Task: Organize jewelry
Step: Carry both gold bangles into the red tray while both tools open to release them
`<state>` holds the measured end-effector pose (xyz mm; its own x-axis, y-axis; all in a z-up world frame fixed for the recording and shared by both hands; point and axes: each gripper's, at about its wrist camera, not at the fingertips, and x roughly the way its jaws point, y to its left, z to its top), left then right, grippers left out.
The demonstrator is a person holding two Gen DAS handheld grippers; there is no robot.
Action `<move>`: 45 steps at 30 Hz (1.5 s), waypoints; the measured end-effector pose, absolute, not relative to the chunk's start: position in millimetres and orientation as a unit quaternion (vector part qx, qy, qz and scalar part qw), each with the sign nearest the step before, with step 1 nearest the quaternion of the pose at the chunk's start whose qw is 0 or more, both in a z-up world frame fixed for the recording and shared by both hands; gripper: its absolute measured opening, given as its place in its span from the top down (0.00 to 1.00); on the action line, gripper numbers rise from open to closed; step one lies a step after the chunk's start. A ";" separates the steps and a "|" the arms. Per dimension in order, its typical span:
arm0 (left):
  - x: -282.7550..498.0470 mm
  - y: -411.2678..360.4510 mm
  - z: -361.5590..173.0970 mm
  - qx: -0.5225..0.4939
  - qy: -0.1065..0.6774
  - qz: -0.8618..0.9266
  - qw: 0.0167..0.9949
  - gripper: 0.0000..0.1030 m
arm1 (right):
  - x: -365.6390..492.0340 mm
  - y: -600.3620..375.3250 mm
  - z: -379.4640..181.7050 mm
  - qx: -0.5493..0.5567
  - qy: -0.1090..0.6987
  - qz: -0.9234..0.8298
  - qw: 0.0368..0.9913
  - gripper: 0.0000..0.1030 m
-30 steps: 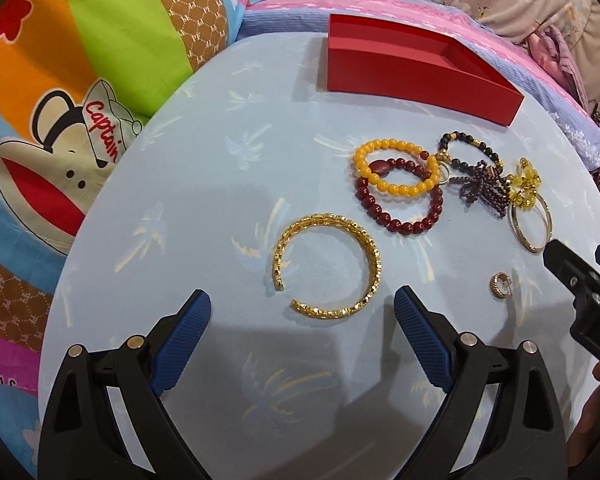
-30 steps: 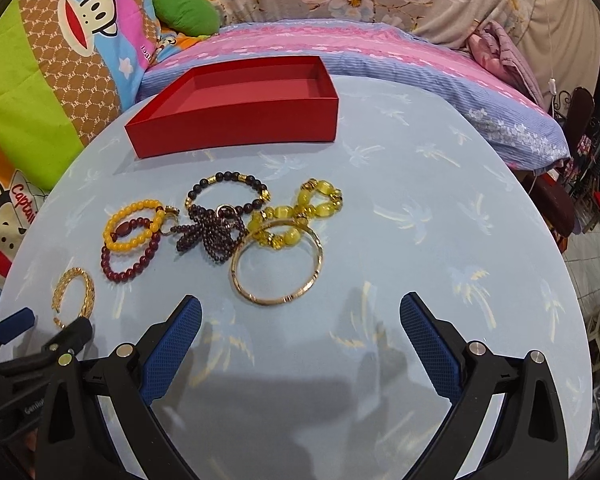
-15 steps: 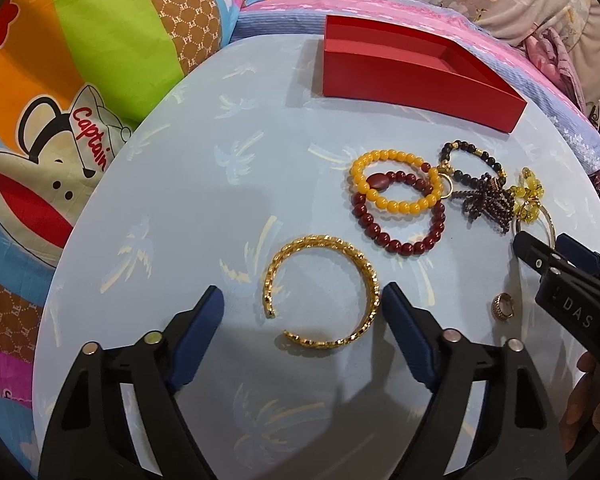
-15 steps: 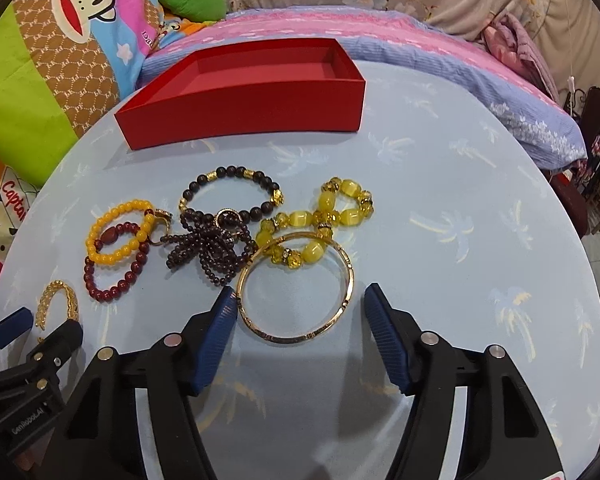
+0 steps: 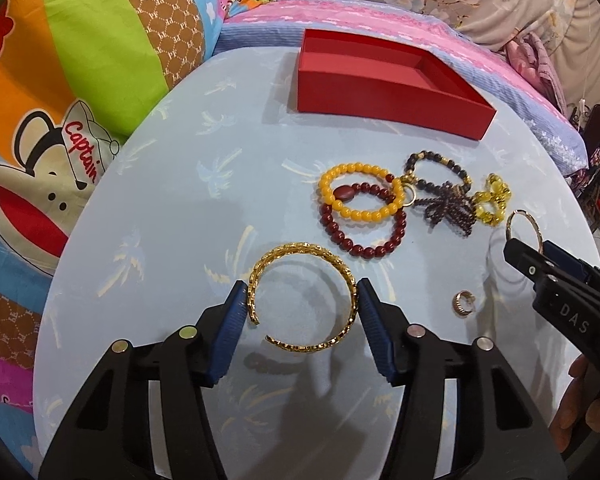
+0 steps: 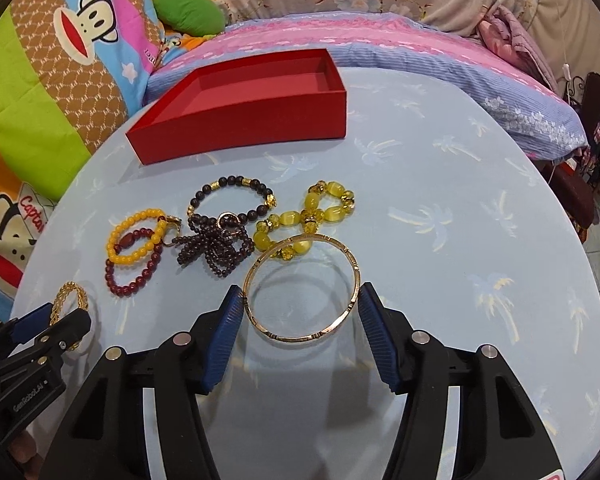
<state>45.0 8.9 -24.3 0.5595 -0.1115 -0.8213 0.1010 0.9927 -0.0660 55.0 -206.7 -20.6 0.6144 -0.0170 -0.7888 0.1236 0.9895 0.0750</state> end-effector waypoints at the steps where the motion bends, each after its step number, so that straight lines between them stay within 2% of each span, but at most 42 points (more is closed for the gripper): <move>1: 44.7 9.4 -20.5 -0.007 0.464 -0.060 0.884 0.49 | 52.3 -208.0 -15.4 0.064 0.434 -0.038 0.898 0.45; 11: 82.4 -7.0 36.4 -0.008 0.420 -0.092 0.903 0.48 | 79.8 -208.2 42.8 0.058 0.381 -0.014 0.922 0.45; 20: 200.4 -36.4 75.6 0.005 0.372 -0.111 0.922 0.48 | 194.7 -225.5 76.3 0.067 0.363 0.011 0.929 0.45; 29: 321.2 -72.3 42.2 0.025 0.411 -0.125 0.903 0.48 | 312.1 -235.5 46.7 0.055 0.401 0.006 0.914 0.45; 31: 339.5 -80.5 34.0 0.029 0.419 -0.128 0.898 0.48 | 330.7 -237.5 38.0 0.058 0.413 0.009 0.909 0.51; 35: 365.1 -89.3 20.8 0.033 0.436 -0.125 0.890 0.48 | 361.0 -236.6 25.1 0.051 0.427 0.007 0.903 0.52; 43: 389.0 -89.4 6.5 0.020 0.455 -0.121 0.882 0.47 | 369.6 -247.9 15.1 0.064 0.436 -0.001 0.898 0.52; 45: 387.5 -88.8 5.7 0.025 0.452 -0.117 0.884 0.42 | 365.3 -248.0 15.5 0.060 0.433 -0.004 0.900 0.51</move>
<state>387.5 -88.8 5.7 0.5633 -0.1842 -0.8055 0.2288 0.9715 -0.0621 365.3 -248.0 15.5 0.6254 0.0440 -0.7790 0.0590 0.9929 0.1034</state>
